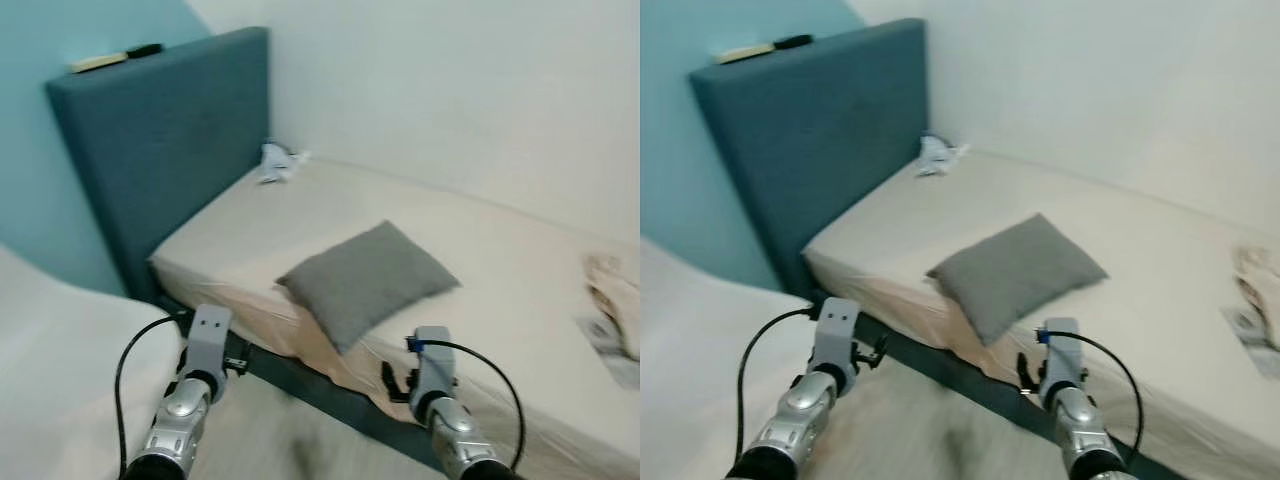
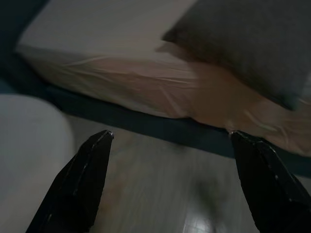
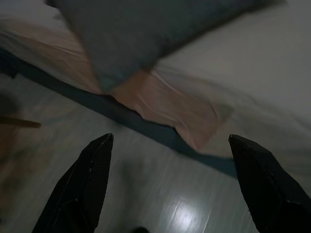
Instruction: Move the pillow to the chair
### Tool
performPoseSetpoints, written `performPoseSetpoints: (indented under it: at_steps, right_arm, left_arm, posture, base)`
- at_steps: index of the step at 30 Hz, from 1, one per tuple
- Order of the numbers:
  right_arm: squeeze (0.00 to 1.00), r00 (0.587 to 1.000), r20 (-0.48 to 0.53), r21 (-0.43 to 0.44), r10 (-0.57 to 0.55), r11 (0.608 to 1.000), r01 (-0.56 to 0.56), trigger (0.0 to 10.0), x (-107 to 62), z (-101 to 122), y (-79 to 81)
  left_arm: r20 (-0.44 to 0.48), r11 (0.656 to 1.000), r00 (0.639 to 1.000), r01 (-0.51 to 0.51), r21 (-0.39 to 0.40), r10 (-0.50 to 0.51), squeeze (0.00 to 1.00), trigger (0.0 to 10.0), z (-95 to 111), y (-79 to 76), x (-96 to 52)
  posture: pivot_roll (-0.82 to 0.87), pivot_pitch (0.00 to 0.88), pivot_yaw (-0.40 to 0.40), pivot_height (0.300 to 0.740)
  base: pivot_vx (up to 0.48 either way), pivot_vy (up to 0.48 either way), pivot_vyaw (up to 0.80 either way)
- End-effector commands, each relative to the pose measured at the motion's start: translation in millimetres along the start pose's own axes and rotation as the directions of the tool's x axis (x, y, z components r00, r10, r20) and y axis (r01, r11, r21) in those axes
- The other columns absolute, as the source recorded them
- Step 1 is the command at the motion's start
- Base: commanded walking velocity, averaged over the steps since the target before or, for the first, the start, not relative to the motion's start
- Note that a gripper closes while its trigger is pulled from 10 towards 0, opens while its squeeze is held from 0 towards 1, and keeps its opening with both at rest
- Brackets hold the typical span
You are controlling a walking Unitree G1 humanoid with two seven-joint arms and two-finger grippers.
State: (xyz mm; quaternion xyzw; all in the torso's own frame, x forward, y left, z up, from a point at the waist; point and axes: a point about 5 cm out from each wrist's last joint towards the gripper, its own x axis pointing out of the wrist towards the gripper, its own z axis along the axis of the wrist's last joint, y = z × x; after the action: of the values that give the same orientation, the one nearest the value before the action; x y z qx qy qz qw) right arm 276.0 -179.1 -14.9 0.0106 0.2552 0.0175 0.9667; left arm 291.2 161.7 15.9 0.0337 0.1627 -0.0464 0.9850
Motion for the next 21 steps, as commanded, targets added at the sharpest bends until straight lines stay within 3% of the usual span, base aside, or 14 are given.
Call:
performPoseSetpoints:
  at_steps: [1,4,7,13,15,21]
  right_arm:
    - [0.00,1.000,-0.011,0.000,-0.009,1.000,0.009,10.0,-0.8,-2.0,-2.9]
    - [0.00,1.000,-0.011,0.001,-0.009,1.000,0.009,10.0,-1.3,-3.0,-2.7]
    - [0.00,1.000,-0.014,0.001,-0.007,1.000,0.007,10.0,-1.3,-3.5,-2.4]
    - [0.00,1.000,-0.015,0.004,-0.009,1.000,0.009,10.0,-1.2,-3.3,-2.4]
    - [0.00,1.000,-0.013,0.005,-0.010,1.000,0.010,10.0,-1.1,-2.9,-2.6]
    - [0.00,1.000,-0.014,0.008,-0.012,1.000,0.012,10.0,-1.4,-3.4,-3.1]
  left_arm:
    - [-0.022,1.000,1.000,0.001,-0.026,-0.002,0.00,10.0,-3.0,-1.2,0.3]
    - [-0.017,0.999,0.999,0.043,-0.028,-0.043,0.00,10.0,-2.4,-6.5,0.2]
    - [-0.003,0.997,0.999,0.043,0.068,-0.043,0.00,10.0,-1.1,-9.4,0.4]
    - [0.000,0.998,0.999,0.041,0.057,-0.041,0.00,10.0,0.2,-9.8,1.2]
    - [-0.017,0.991,1.000,-0.008,0.130,0.010,0.00,10.0,-1.2,-4.8,1.9]
    - [0.017,0.996,1.000,-0.022,0.082,0.021,0.00,10.0,4.0,-1.1,3.0]
  posture:
    - [-0.04,0.015,-0.022,0.740]
    - [-0.05,0.016,-0.025,0.740]
    - [-0.05,0.016,-0.026,0.740]
    - [-0.05,0.018,-0.024,0.740]
    - [-0.05,0.020,-0.023,0.740]
    - [-0.04,0.023,-0.024,0.740]
  base:
    - [0.000,0.000,-0.80]
    - [0.000,0.000,-0.80]
    - [0.000,0.000,-0.80]
    - [0.000,0.000,-0.80]
    - [0.000,0.000,-0.80]
    - [0.000,0.000,-0.80]
